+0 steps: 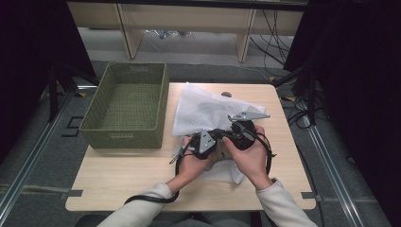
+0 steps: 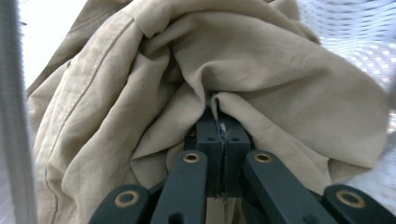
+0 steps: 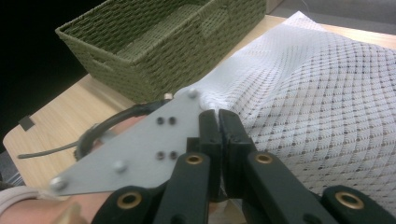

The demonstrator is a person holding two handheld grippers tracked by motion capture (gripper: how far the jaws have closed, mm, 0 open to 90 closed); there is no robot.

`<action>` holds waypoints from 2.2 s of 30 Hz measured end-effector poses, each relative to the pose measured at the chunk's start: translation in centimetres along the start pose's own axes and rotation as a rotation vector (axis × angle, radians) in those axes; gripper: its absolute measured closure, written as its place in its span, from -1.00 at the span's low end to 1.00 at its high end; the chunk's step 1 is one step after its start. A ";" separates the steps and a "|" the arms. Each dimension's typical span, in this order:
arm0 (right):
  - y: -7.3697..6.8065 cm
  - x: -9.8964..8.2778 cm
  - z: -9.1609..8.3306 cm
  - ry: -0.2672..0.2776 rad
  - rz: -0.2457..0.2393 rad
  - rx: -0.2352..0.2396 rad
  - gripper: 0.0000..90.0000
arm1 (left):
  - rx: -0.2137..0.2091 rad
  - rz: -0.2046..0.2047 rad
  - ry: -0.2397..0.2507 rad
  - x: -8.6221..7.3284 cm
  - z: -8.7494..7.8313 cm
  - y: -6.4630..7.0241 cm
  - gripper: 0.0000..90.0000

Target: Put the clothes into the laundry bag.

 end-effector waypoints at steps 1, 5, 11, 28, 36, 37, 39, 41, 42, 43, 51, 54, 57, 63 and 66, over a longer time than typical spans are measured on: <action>0.0 0.0 0.0 -0.002 0.006 0.002 1.00 | 0.002 -0.003 -0.001 0.0 0.2 0.0 0.96; 0.3 0.1 0.0 0.006 -0.011 -0.004 1.00 | 0.027 -0.007 -0.007 -0.3 0.8 -0.4 0.95; 0.4 0.0 0.3 0.007 0.004 -0.003 1.00 | 0.035 -0.010 -0.013 -0.6 1.3 -0.7 0.90; 0.4 -0.1 0.2 0.003 0.008 -0.004 1.00 | -0.074 -0.015 0.002 -1.0 -2.5 0.4 0.14; 0.6 -0.1 0.1 -0.001 -0.016 -0.023 1.00 | -0.102 -0.006 0.014 -0.9 -4.8 1.2 0.09; 0.6 -0.1 0.1 -0.001 -0.017 -0.023 1.00 | -0.102 -0.014 0.016 -0.9 -5.0 1.3 0.09; 0.4 -0.1 0.2 -0.004 -0.002 -0.009 1.00 | -0.105 -0.007 0.037 -0.6 -5.3 1.5 0.15; 0.5 -0.1 0.2 0.003 -0.018 -0.024 1.00 | -0.101 -0.002 0.063 -0.2 -5.4 1.6 0.32; 0.5 0.0 0.2 0.004 -0.018 -0.027 1.00 | -0.099 0.001 0.074 -0.1 -5.2 1.6 0.40; 0.4 -0.1 0.2 -0.001 -0.010 -0.013 1.00 | -0.098 0.005 0.075 0.0 -5.0 1.5 0.49; 0.1 -0.2 0.3 -0.002 -0.003 0.006 1.00 | -0.071 -0.035 -0.003 -1.4 -1.7 0.7 0.74; 0.0 -0.3 0.3 -0.013 0.008 0.007 1.00 | -0.066 -0.026 -0.017 -1.5 -1.4 0.5 0.73; 0.2 -0.4 0.3 -0.015 -0.011 0.009 1.00 | -0.088 -0.029 -0.009 -1.4 -2.3 0.5 0.63; 0.0 -1.4 0.1 -0.052 -0.005 0.009 1.00 | -0.097 -0.031 0.001 -2.2 -7.0 -0.7 0.44; -0.1 -1.7 0.1 -0.055 0.001 0.004 1.00 | -0.065 -0.026 -0.010 -2.8 -8.9 -1.9 0.41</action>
Point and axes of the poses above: each handheld gripper's, and its own axes: z roughly forward along the jaws, x roughly out of its top, y roughly to its right, the point moved 7 cm from there along z, roughly forward along the jaws, and after that the axes turned 3 degrees about z, right-handed, at the moved point
